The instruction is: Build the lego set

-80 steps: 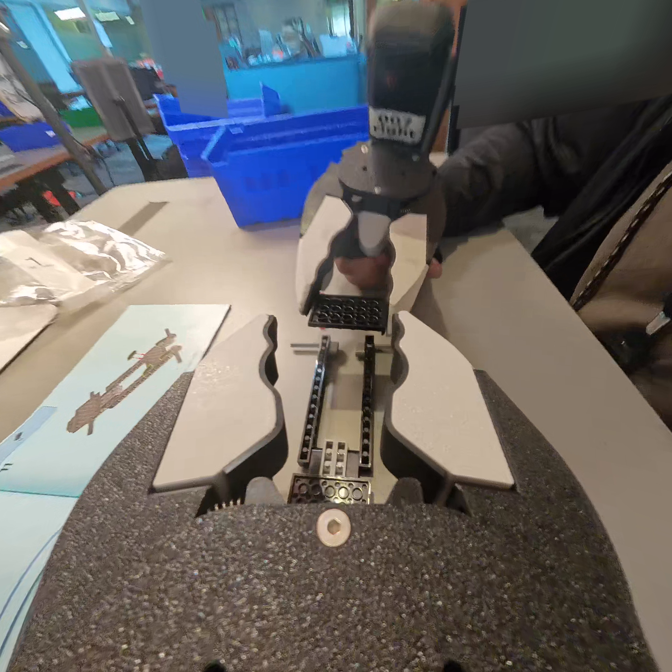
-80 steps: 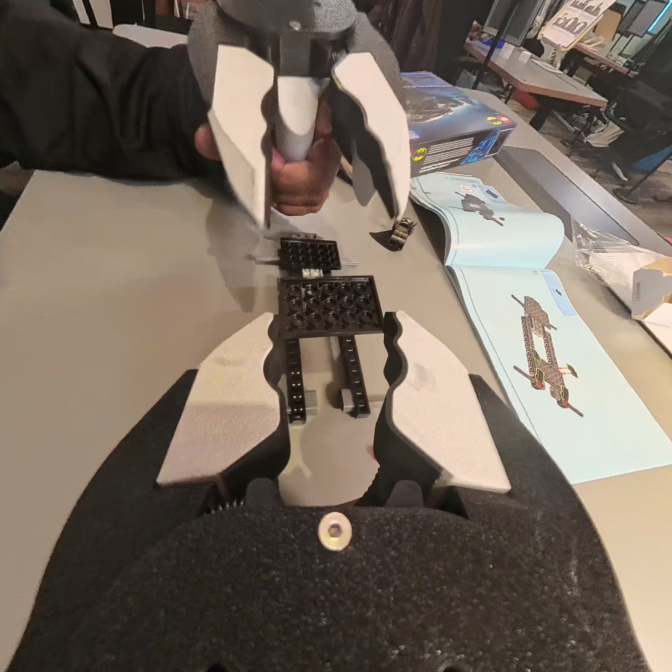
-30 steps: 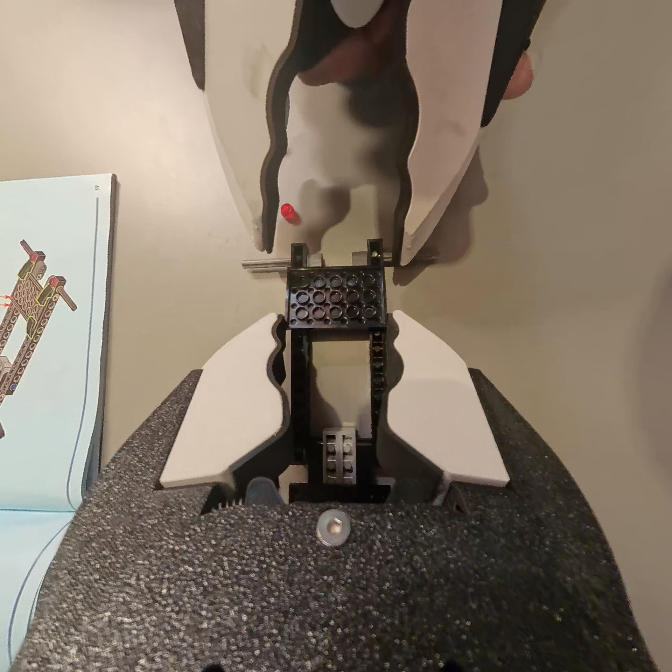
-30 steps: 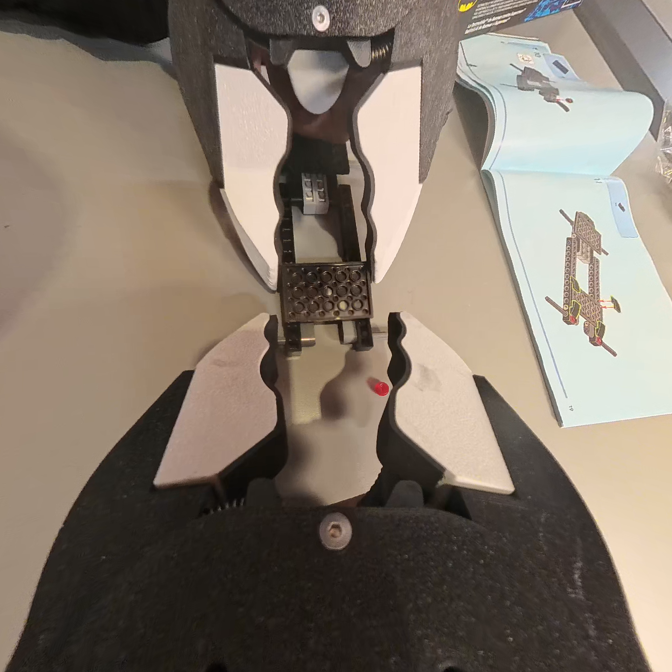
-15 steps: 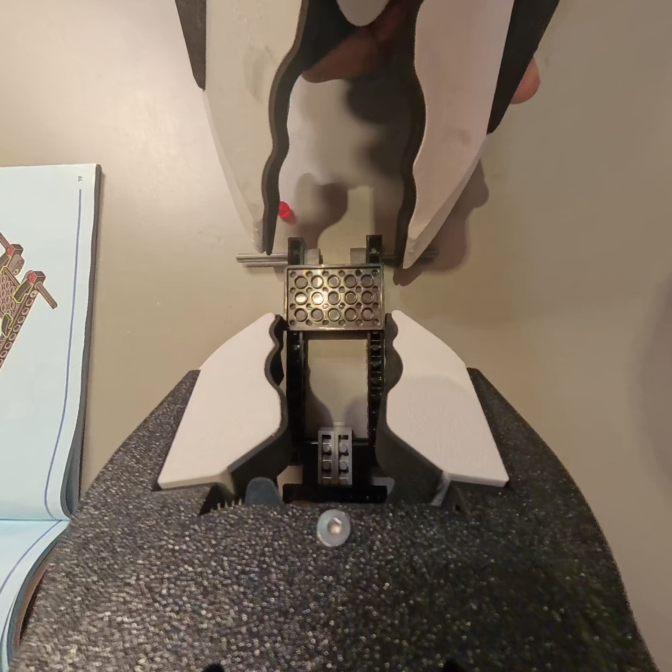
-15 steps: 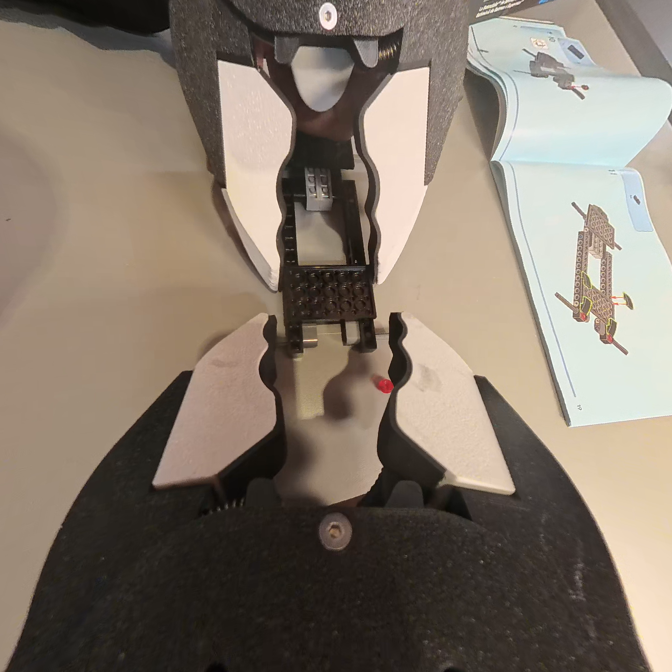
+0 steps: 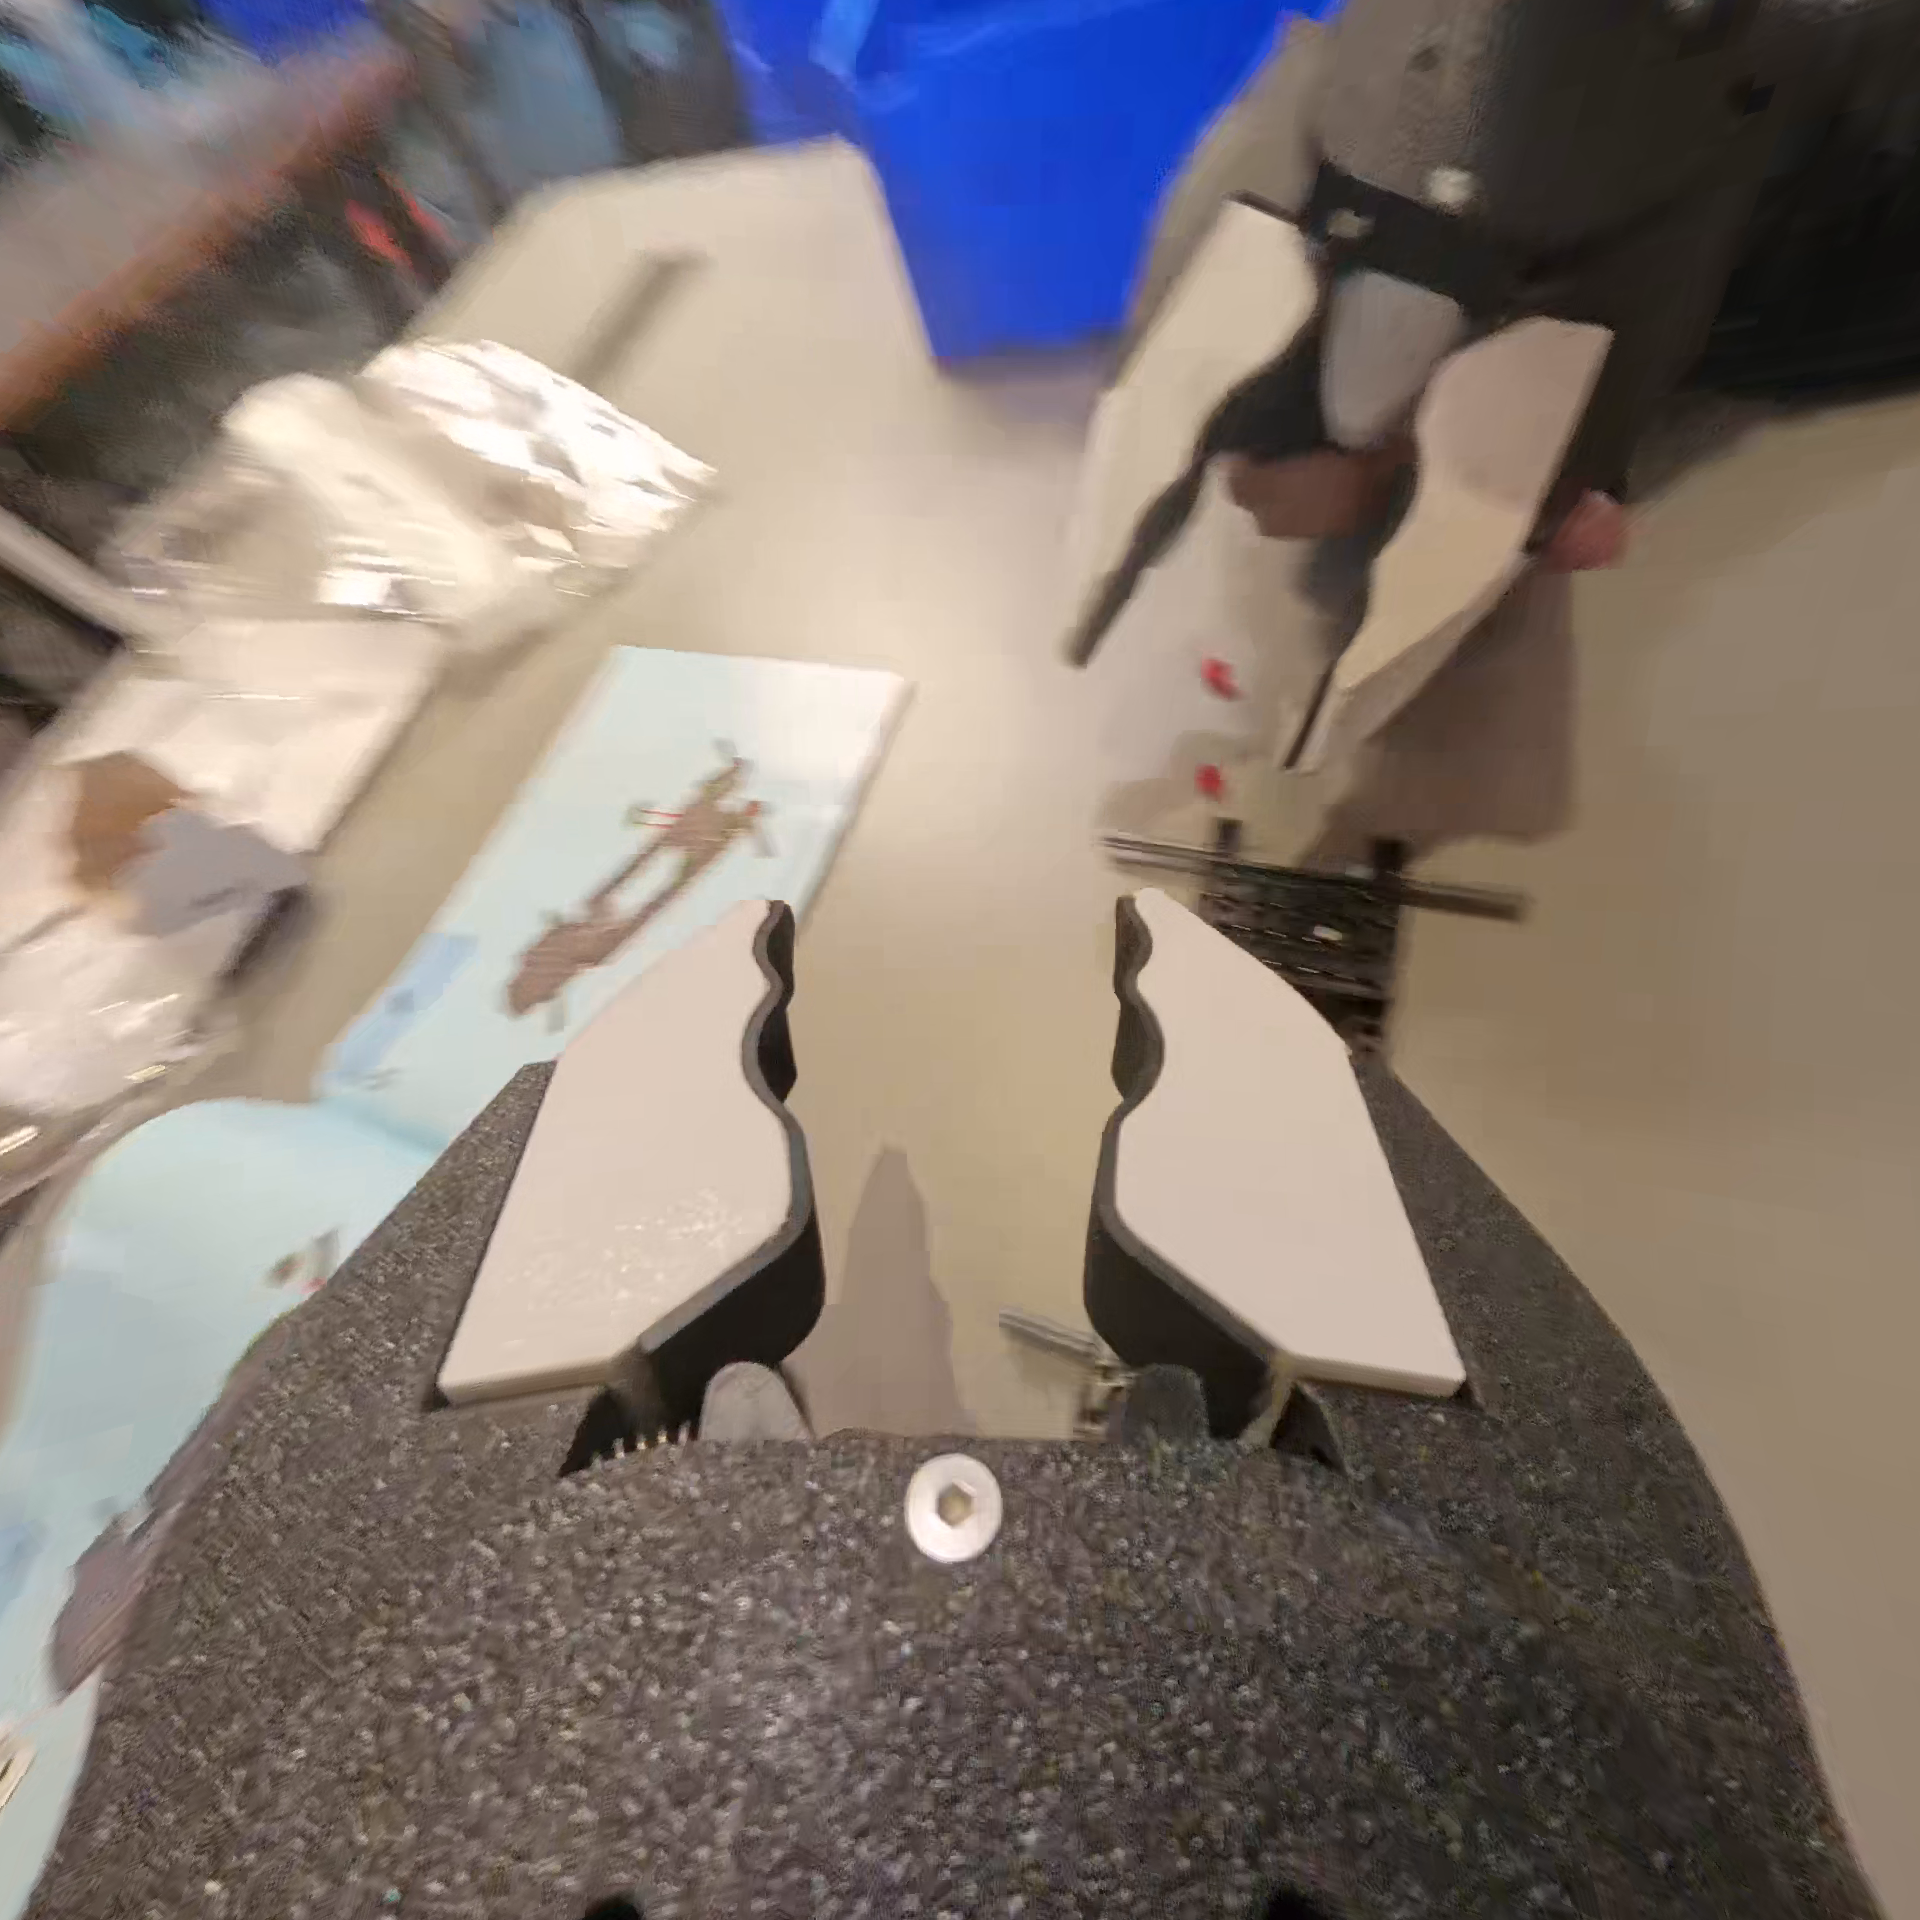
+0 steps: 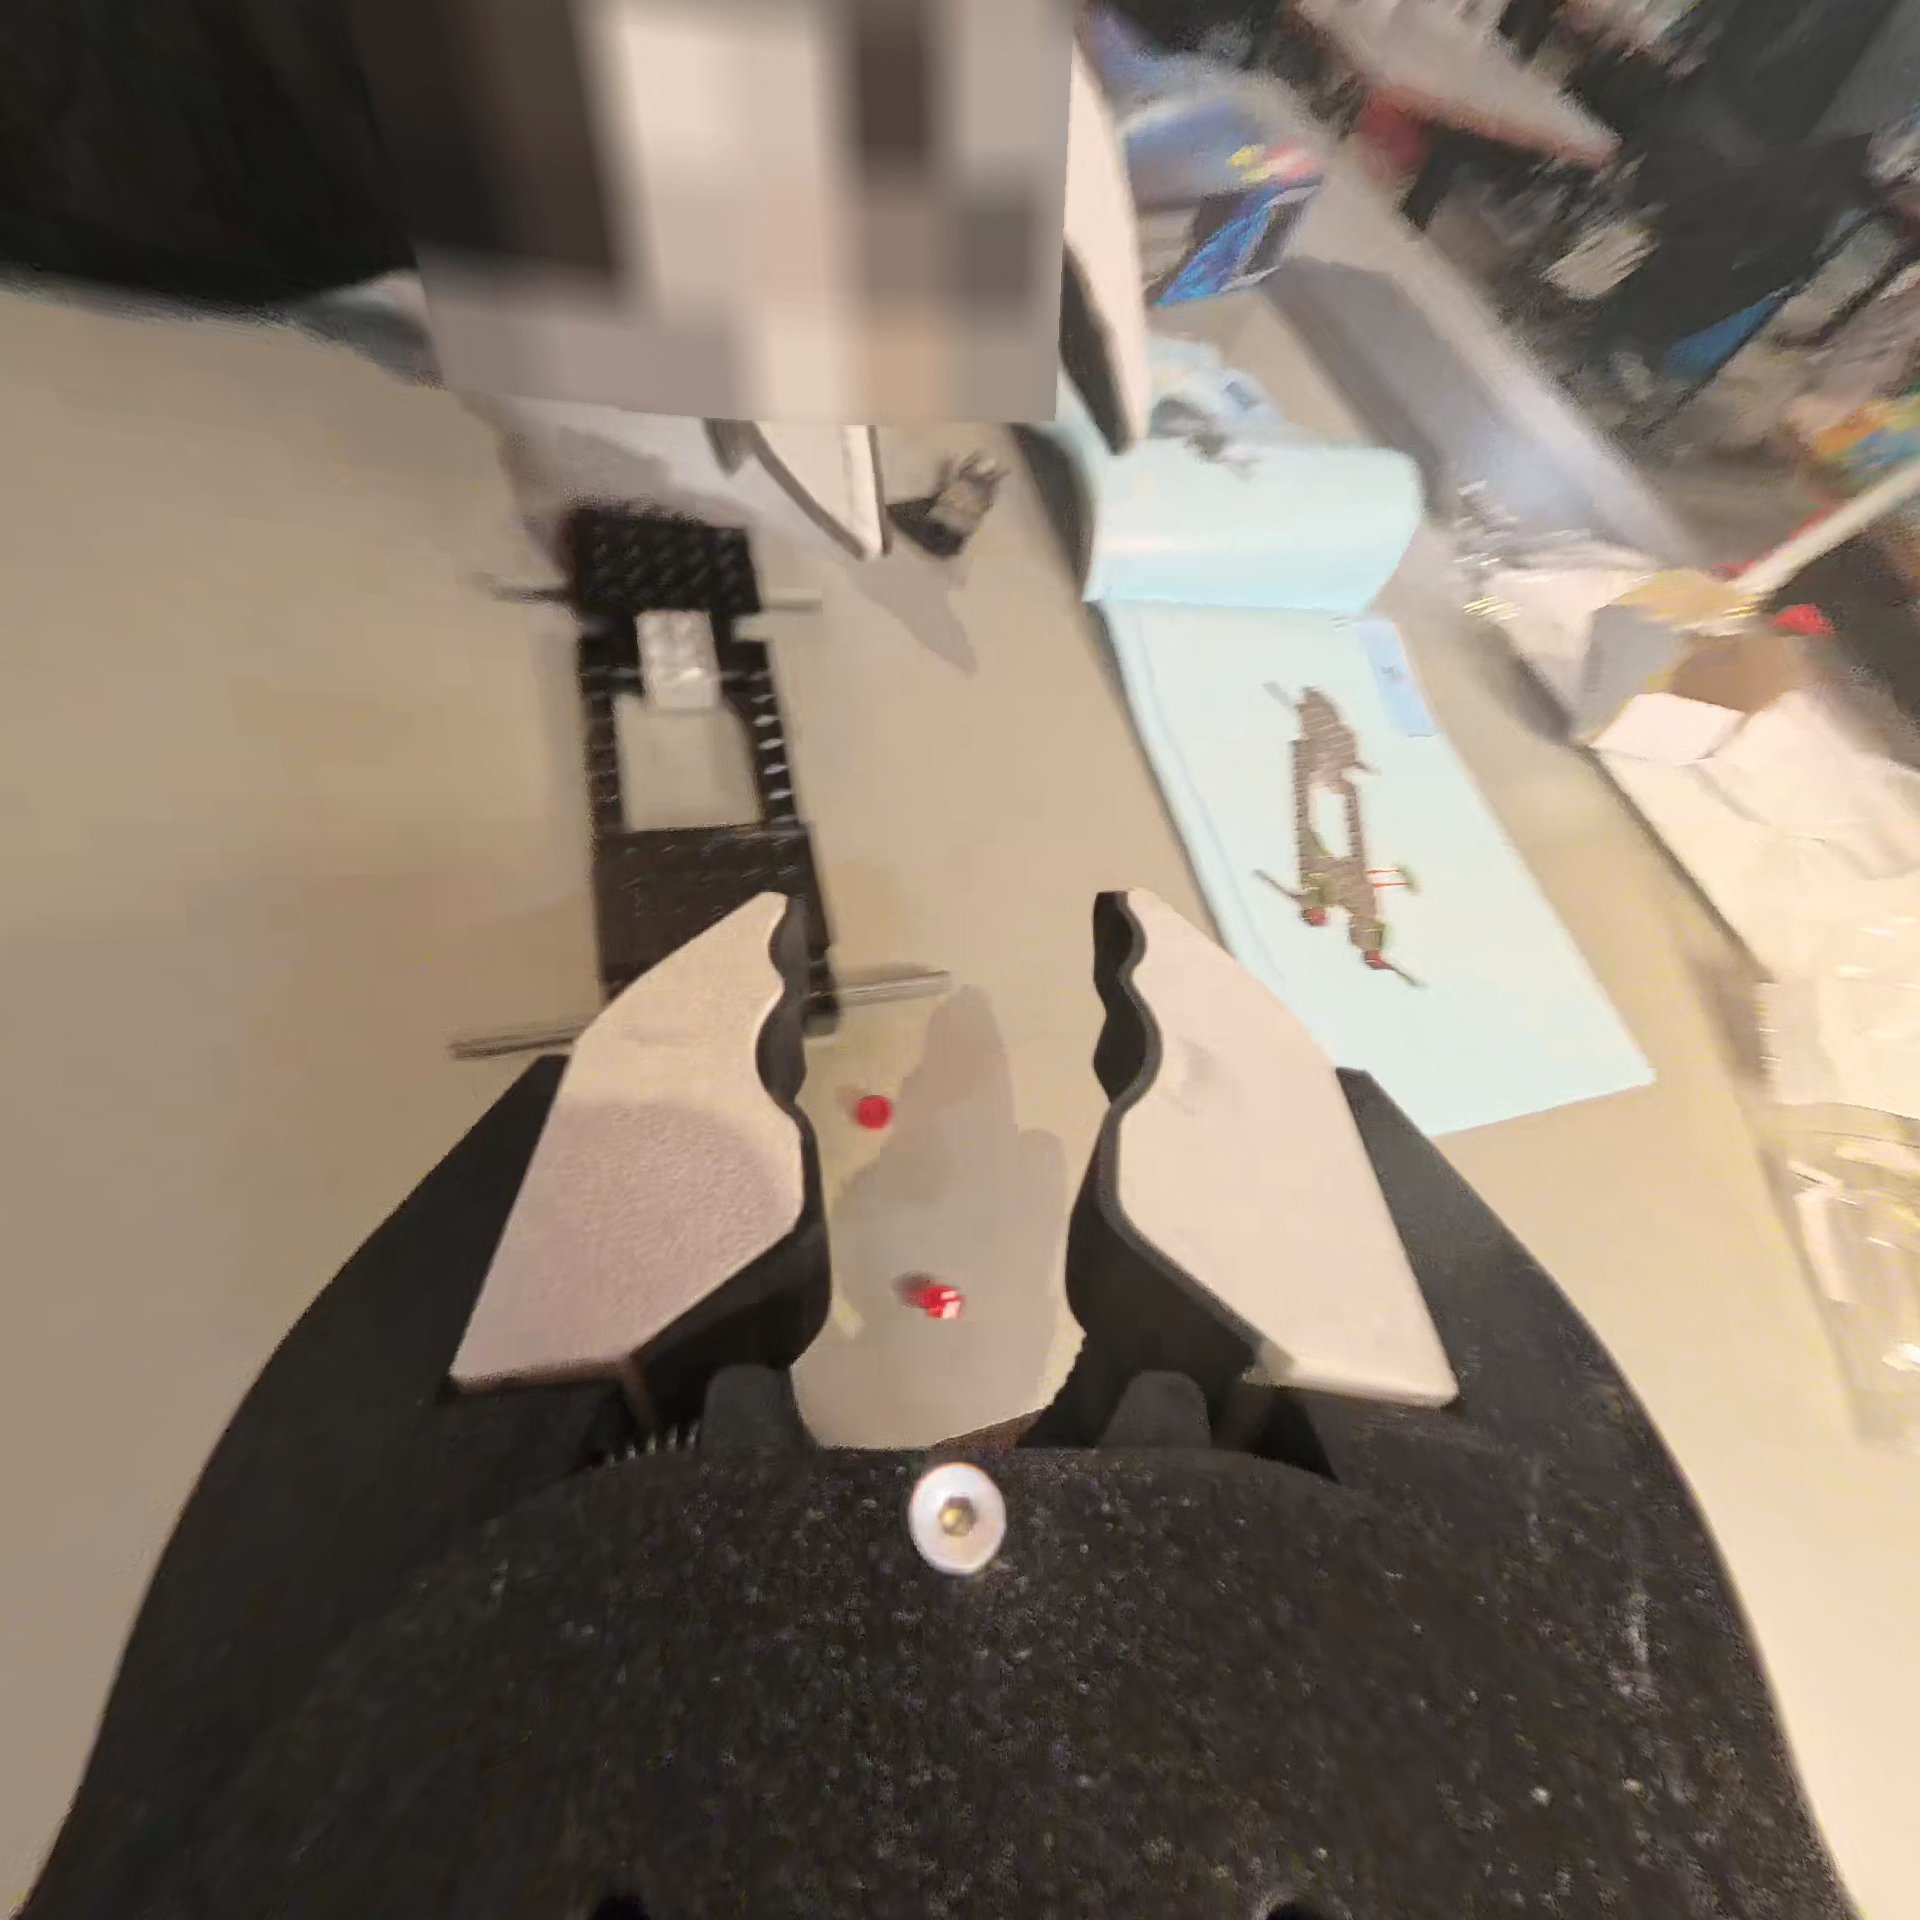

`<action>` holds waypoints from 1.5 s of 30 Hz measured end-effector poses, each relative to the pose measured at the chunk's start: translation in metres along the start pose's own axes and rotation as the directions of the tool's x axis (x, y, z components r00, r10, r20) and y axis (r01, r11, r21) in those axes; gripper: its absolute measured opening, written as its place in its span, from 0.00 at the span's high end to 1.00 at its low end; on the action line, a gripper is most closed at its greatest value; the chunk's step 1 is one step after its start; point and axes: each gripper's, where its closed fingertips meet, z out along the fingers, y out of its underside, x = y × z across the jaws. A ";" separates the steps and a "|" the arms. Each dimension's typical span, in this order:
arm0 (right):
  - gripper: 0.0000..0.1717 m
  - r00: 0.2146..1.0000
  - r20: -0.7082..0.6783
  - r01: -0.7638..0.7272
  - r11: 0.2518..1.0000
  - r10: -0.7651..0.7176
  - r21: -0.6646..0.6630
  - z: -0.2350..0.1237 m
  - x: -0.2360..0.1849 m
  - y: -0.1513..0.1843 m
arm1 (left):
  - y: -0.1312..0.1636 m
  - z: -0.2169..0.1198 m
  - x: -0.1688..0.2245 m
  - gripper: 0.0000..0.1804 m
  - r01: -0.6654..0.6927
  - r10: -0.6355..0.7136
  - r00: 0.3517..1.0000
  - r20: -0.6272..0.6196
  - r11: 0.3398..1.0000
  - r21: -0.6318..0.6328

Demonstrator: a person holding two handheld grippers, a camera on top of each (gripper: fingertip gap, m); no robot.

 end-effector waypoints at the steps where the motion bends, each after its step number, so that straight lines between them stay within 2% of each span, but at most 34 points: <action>1: 0.69 0.999 -0.043 -0.012 0.999 0.013 0.039 -0.003 0.010 -0.004 | 0.001 -0.006 -0.014 0.67 0.016 -0.020 0.997 0.069 0.999 0.052; 5: 0.70 0.982 -0.160 -0.082 0.986 0.105 0.145 -0.014 0.043 -0.006 | 0.010 -0.028 -0.044 0.68 0.065 -0.108 0.966 0.233 0.981 0.184; 10: 0.72 0.969 -0.199 -0.108 0.975 0.147 0.196 -0.020 0.056 -0.009 | 0.009 -0.036 -0.051 0.69 0.017 -0.081 0.944 0.319 0.980 0.197; 19: 0.74 0.926 -0.370 -0.015 0.984 0.082 0.180 -0.032 0.075 -0.008 | 0.013 -0.031 -0.052 0.71 -0.023 -0.052 0.927 0.372 0.981 0.194; 25: 0.75 0.923 -0.340 -0.090 0.959 0.182 0.268 -0.035 0.075 -0.011 | 0.007 -0.041 -0.057 0.72 -0.016 -0.096 0.912 0.398 0.963 0.270; 28: 0.73 0.909 -0.371 -0.076 0.953 0.187 0.292 -0.038 0.077 -0.014 | 0.002 -0.052 -0.060 0.73 0.021 -0.165 0.910 0.380 0.934 0.357; 31: 0.71 0.906 -0.388 -0.058 0.958 0.169 0.282 -0.036 0.073 -0.016 | -0.016 -0.070 -0.047 0.84 0.070 -0.244 0.938 0.245 0.828 0.556; 33: 0.71 0.911 -0.390 -0.029 0.964 0.135 0.266 -0.034 0.068 -0.017 | -0.018 -0.071 -0.043 0.82 0.124 -0.271 0.947 0.173 0.805 0.580; 35: 0.71 0.917 -0.375 -0.031 0.961 0.137 0.274 -0.033 0.064 -0.020 | -0.020 -0.066 -0.027 0.80 0.103 -0.212 0.968 0.136 0.826 0.554; 38: 0.72 0.931 -0.319 -0.072 0.945 0.179 0.319 -0.034 0.056 -0.028 | -0.020 -0.052 0.001 0.78 -0.034 -0.035 0.989 0.144 0.893 0.449; 40: 0.72 0.939 -0.281 -0.095 0.934 0.199 0.344 -0.035 0.051 -0.032 | -0.024 -0.046 0.017 0.77 -0.109 0.057 0.989 0.138 0.904 0.414; 45: 0.72 0.945 -0.268 -0.093 0.941 0.186 0.326 -0.029 0.046 -0.030 | -0.028 -0.030 0.041 0.76 -0.223 0.187 0.973 0.134 0.913 0.343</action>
